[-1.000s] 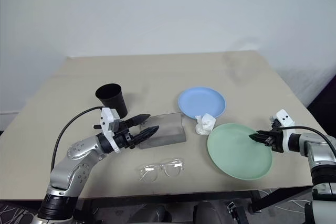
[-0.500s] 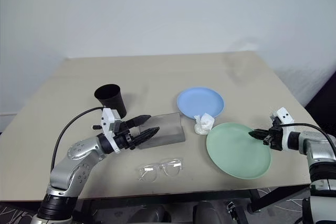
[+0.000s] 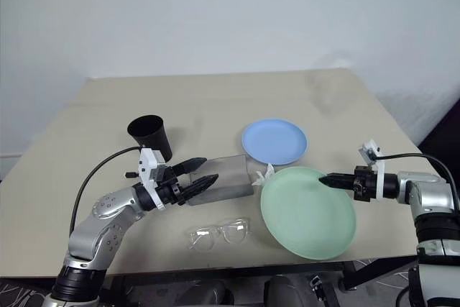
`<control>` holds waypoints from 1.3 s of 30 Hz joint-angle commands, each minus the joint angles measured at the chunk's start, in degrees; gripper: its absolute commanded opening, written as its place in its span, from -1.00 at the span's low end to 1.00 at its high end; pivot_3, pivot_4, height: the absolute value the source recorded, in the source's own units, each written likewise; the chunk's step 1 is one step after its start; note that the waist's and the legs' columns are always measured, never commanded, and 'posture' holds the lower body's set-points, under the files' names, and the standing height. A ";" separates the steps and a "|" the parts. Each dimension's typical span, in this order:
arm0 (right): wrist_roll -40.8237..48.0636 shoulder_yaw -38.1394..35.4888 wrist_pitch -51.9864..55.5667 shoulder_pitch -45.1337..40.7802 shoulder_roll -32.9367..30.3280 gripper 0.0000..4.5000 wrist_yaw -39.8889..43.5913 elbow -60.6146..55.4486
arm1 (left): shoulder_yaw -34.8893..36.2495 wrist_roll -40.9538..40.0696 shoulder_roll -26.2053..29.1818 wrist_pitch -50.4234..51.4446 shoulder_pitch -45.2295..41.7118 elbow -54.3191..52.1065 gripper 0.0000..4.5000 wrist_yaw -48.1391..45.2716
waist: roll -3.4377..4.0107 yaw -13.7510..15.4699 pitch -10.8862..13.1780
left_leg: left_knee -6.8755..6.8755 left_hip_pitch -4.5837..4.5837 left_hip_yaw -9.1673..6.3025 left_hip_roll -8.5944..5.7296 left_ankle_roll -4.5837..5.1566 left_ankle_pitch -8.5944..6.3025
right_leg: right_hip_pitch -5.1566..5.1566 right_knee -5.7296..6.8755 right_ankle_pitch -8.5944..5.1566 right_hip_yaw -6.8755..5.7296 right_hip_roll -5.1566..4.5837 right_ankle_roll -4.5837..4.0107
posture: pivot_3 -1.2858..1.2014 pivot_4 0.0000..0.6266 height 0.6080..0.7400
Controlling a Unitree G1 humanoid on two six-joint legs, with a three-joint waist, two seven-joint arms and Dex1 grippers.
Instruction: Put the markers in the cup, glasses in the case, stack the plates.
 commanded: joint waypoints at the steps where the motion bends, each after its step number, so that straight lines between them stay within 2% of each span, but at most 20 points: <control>1: 2.23 -3.61 -0.82 -6.54 2.28 -0.99 -4.66 -0.45 | 0.65 -0.31 0.54 -0.66 -0.41 -1.10 0.43 -0.08 | 0.02 -0.18 0.01 | -0.01 0.00 0.04 0.03 -0.01 0.00 | -0.04 0.01 0.00 0.00 0.01 0.00 | 0.03 -1.00 1.00; 8: 0.02 -4.52 -4.36 -16.13 6.97 -0.99 -13.62 3.64 | 0.79 -0.46 0.88 -0.57 -0.61 -0.81 0.43 -0.32 | 0.02 0.04 0.00 | -0.03 -0.08 0.06 0.11 -0.02 -0.01 | -0.20 0.04 0.07 -0.08 0.04 -0.08 | 0.03 -1.00 1.00; 12: -4.71 -3.66 -7.56 -27.89 11.86 -0.99 -26.67 16.05 | 0.57 -0.36 0.99 -0.70 -1.33 -0.12 0.43 -0.48 | 0.03 -0.12 0.01 | -0.05 -0.13 0.25 0.10 -0.05 -0.07 | -0.41 0.04 0.42 -0.06 0.02 -0.33 | 0.03 -1.00 1.00; 15: -7.80 -2.73 -11.01 -32.73 14.36 -0.99 -32.20 24.00 | 0.26 -0.18 0.87 -0.82 -1.60 0.13 0.43 -0.37 | 0.03 -0.16 0.00 | -0.10 -0.16 0.32 0.21 -0.07 -0.07 | -0.58 0.05 0.64 -0.08 0.08 -0.50 | 0.03 -1.00 1.00; 22: -14.58 -0.38 -19.20 -37.50 18.26 -0.99 -41.06 35.87 | 0.34 0.13 0.72 -1.02 -1.09 -0.54 0.43 0.45 | 0.04 -0.18 -0.01 | -0.15 -0.17 0.31 0.24 0.00 -0.04 | -0.61 0.02 0.79 -0.09 0.16 -0.76 | 0.03 -1.00 1.00; 26: -15.29 -1.34 -21.75 -38.06 18.87 -0.52 -43.73 38.75 | 0.59 0.09 0.91 -1.05 -0.09 -1.40 0.43 0.94 | 0.06 -0.57 -0.01 | -0.16 -0.16 0.34 0.22 0.01 -0.04 | -0.61 0.03 0.79 -0.04 0.17 -0.76 | 0.03 -1.00 1.00; 30: -15.63 -1.42 -24.49 -37.96 18.77 0.07 -42.85 39.09 | 0.68 -0.05 1.10 -0.87 0.54 -2.16 0.43 1.35 | 0.08 -0.74 -0.02 | -0.16 -0.13 0.36 0.27 0.01 -0.03 | -0.62 0.04 0.77 -0.03 0.23 -0.73 | 0.03 -1.00 1.00; 34: -14.09 -2.57 -25.46 -37.36 17.45 0.07 -35.80 37.69 | 0.78 -0.07 1.37 -0.81 0.42 -2.13 0.43 1.43 | 0.09 -0.84 -0.02 | -0.12 -0.11 0.39 0.35 -0.03 0.00 | -0.60 0.05 0.77 -0.04 0.31 -0.71 | 0.03 -1.00 1.00; 39: -11.81 -1.14 -22.21 -33.39 14.76 0.07 -14.96 29.40 | 0.78 -0.20 1.78 -0.80 -0.21 -1.54 0.43 1.05 | 0.11 -0.96 -0.01 | -0.08 -0.10 0.41 0.37 -0.03 0.01 | -0.57 0.06 0.78 -0.03 0.33 -0.72 | 0.03 -1.00 1.00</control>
